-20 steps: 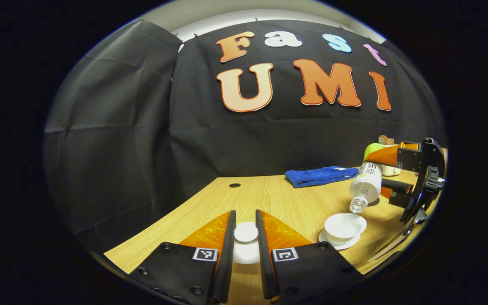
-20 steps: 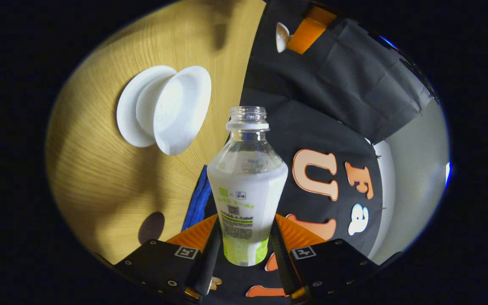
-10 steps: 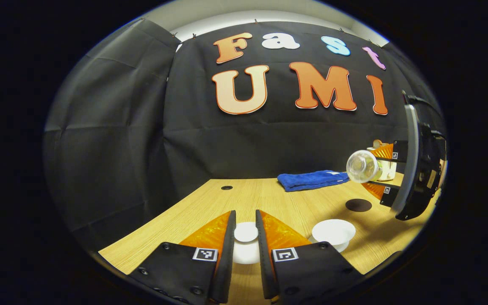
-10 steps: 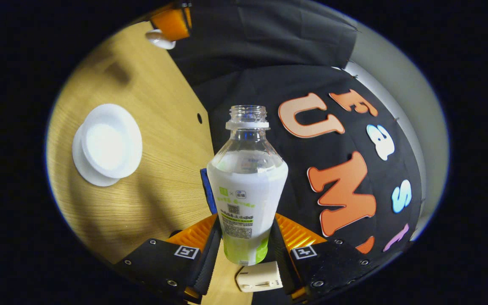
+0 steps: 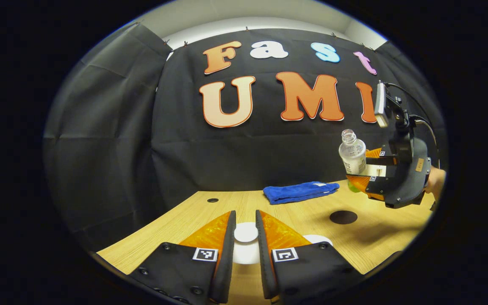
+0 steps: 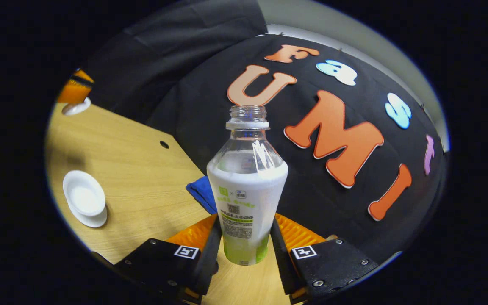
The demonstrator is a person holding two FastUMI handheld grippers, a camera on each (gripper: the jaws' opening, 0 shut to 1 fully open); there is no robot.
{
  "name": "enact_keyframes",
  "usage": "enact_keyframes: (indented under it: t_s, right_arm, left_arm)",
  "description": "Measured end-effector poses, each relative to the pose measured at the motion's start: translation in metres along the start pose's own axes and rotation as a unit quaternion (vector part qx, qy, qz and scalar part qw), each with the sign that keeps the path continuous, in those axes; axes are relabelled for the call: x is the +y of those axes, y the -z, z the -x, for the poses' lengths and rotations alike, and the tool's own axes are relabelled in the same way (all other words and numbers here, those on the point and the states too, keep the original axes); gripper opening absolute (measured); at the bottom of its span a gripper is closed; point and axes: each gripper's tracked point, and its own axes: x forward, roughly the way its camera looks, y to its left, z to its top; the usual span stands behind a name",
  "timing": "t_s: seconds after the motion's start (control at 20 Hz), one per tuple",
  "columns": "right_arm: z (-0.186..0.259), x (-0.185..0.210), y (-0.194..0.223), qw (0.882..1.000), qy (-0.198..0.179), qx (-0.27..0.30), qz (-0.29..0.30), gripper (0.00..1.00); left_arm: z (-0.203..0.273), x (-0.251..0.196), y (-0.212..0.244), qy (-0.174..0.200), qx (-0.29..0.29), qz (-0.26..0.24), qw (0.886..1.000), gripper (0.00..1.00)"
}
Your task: Open the teacup lid with one hand, grasp the water bottle and pour water into the teacup with the other hand; after pouring, place the water bottle on the coaster and then close the teacup lid.
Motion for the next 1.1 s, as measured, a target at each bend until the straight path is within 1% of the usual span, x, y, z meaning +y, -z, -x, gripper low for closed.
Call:
enact_keyframes:
  t_s: [0.1, 0.2, 0.25, 0.35, 0.45, 0.6, 0.7, 0.85, 0.95, 1.1]
  right_arm:
    - [-0.005, -0.005, 0.004, 0.998, -0.004, 0.009, -0.058, 0.65]
    - [-0.011, -0.008, 0.006, 0.993, -0.013, 0.019, -0.118, 0.65]
    - [-0.015, -0.009, 0.01, 0.988, -0.018, 0.026, -0.149, 0.65]
    - [-0.023, -0.007, 0.023, 0.975, -0.033, 0.043, -0.214, 0.65]
    - [-0.031, -0.005, 0.039, 0.964, -0.043, 0.068, -0.255, 0.65]
    - [-0.035, 0.009, 0.06, 0.951, -0.063, 0.099, -0.285, 0.65]
    - [-0.037, 0.019, 0.075, 0.946, -0.075, 0.117, -0.294, 0.66]
    - [-0.037, 0.028, 0.086, 0.944, -0.083, 0.133, -0.289, 0.65]
    - [-0.035, 0.034, 0.091, 0.941, -0.091, 0.14, -0.293, 0.65]
    - [-0.035, 0.035, 0.09, 0.943, -0.092, 0.136, -0.288, 0.65]
  left_arm:
    - [0.001, -0.004, -0.003, 0.001, -0.006, 0.001, 1.0, 0.33]
    - [0.002, -0.007, -0.006, 0.0, -0.009, 0.002, 1.0, 0.33]
    - [0.002, -0.008, -0.006, 0.0, -0.01, 0.004, 1.0, 0.33]
    - [0.002, -0.01, -0.006, 0.0, -0.011, 0.009, 1.0, 0.33]
    - [0.001, -0.015, -0.004, 0.006, -0.009, 0.015, 1.0, 0.33]
    - [-0.002, -0.02, 0.001, 0.012, -0.002, 0.021, 1.0, 0.33]
    - [-0.003, -0.022, 0.002, 0.014, 0.001, 0.024, 1.0, 0.33]
    - [-0.005, -0.024, 0.007, 0.014, 0.006, 0.024, 1.0, 0.33]
    - [-0.007, -0.026, 0.009, 0.017, 0.011, 0.023, 1.0, 0.33]
    - [-0.008, -0.032, 0.01, 0.023, 0.015, 0.024, 0.999, 0.33]
